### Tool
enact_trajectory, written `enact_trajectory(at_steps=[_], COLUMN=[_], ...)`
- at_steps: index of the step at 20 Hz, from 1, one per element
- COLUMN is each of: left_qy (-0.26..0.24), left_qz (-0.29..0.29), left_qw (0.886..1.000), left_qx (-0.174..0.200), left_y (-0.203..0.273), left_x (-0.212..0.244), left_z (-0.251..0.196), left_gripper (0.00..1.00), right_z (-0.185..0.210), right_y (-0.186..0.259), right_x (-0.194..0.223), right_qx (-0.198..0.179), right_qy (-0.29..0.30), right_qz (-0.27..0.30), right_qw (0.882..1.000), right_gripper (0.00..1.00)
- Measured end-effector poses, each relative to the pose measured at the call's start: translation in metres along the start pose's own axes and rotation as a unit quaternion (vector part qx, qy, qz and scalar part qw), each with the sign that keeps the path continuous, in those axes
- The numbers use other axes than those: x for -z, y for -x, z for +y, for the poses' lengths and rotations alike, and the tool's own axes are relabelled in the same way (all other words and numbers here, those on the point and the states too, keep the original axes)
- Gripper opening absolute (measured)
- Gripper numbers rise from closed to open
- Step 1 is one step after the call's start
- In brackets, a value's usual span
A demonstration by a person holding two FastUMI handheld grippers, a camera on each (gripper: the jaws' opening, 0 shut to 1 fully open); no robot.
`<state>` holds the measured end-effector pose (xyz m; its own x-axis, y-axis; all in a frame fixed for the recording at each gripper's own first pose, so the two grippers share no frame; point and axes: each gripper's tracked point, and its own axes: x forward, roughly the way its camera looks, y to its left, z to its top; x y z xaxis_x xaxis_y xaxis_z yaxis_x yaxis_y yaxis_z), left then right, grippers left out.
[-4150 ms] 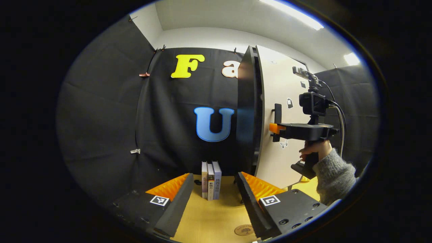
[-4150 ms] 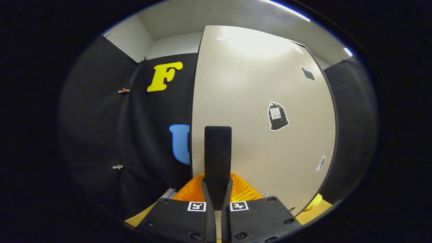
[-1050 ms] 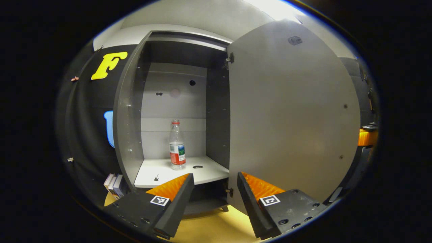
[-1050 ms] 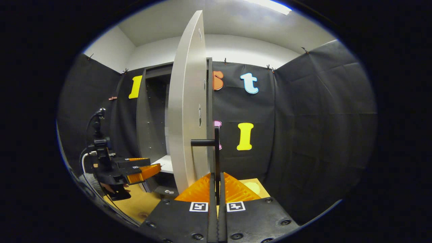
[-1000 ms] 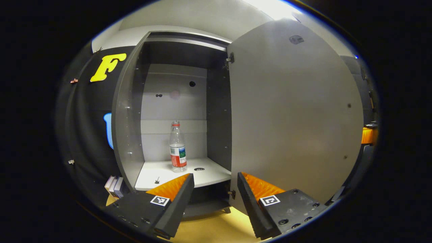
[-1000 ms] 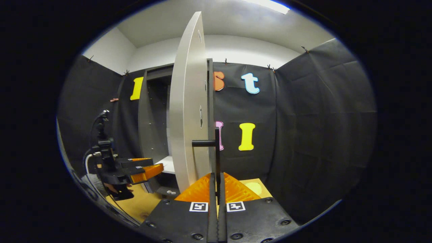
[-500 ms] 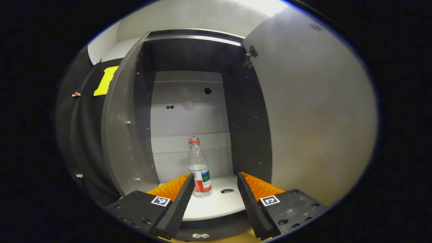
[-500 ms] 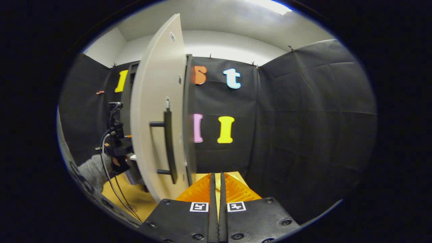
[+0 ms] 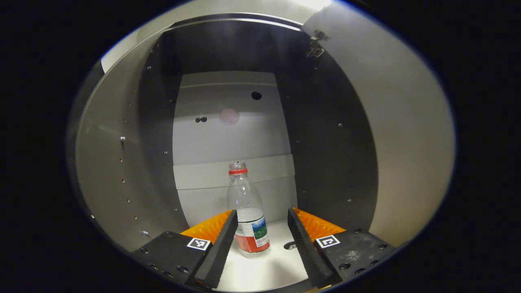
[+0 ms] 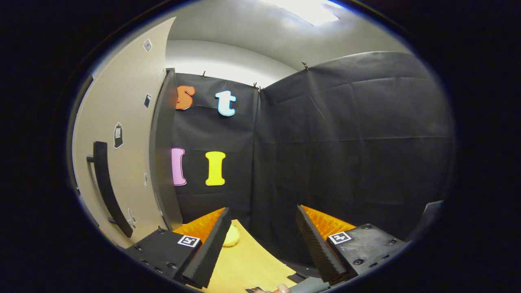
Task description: Open the cabinet door with the right hand, grasp the bottle in the cabinet with the left hand and place it on the coaster, then close the cabinet door with the right hand.
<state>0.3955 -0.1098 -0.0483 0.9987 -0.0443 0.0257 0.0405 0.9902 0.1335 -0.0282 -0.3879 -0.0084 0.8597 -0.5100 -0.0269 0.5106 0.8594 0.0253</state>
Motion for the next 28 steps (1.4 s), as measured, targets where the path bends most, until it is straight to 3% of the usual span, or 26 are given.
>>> enact_trajectory(at_steps=[1,4,7,8,9,22,28], left_qy=[0.003,0.008,0.021,0.028,0.033,0.062,0.052], left_qz=[0.003,0.006,0.016,0.019,0.020,0.051,0.057], left_qw=[1.000,1.000,1.000,0.999,0.999,0.997,0.997], left_qx=[-0.007,-0.019,-0.011,-0.008,-0.006,0.020,0.015], left_y=[-0.006,-0.021,-0.033,-0.037,-0.040,-0.089,-0.104], left_x=[0.003,0.009,0.017,0.021,0.022,0.051,0.060], left_z=[0.005,0.019,0.021,0.022,0.023,0.011,0.015], left_gripper=[0.79,0.79,0.79,0.84,0.79,0.81,0.89], right_z=[-0.001,0.000,0.009,0.013,0.016,0.026,0.027], right_y=[-0.002,-0.010,-0.028,-0.033,-0.037,-0.056,-0.059], right_x=[0.000,-0.001,0.000,0.001,0.003,0.018,0.024], right_qx=[0.001,0.003,-0.004,-0.006,-0.009,-0.020,-0.024], right_qy=[-0.002,-0.001,0.003,0.005,0.007,0.032,0.047], right_qz=[0.000,-0.001,0.003,0.004,0.007,0.034,0.044], right_qw=[1.000,1.000,1.000,1.000,1.000,0.999,0.998], right_gripper=[0.98,0.98,0.98,0.98,0.98,0.98,0.98])
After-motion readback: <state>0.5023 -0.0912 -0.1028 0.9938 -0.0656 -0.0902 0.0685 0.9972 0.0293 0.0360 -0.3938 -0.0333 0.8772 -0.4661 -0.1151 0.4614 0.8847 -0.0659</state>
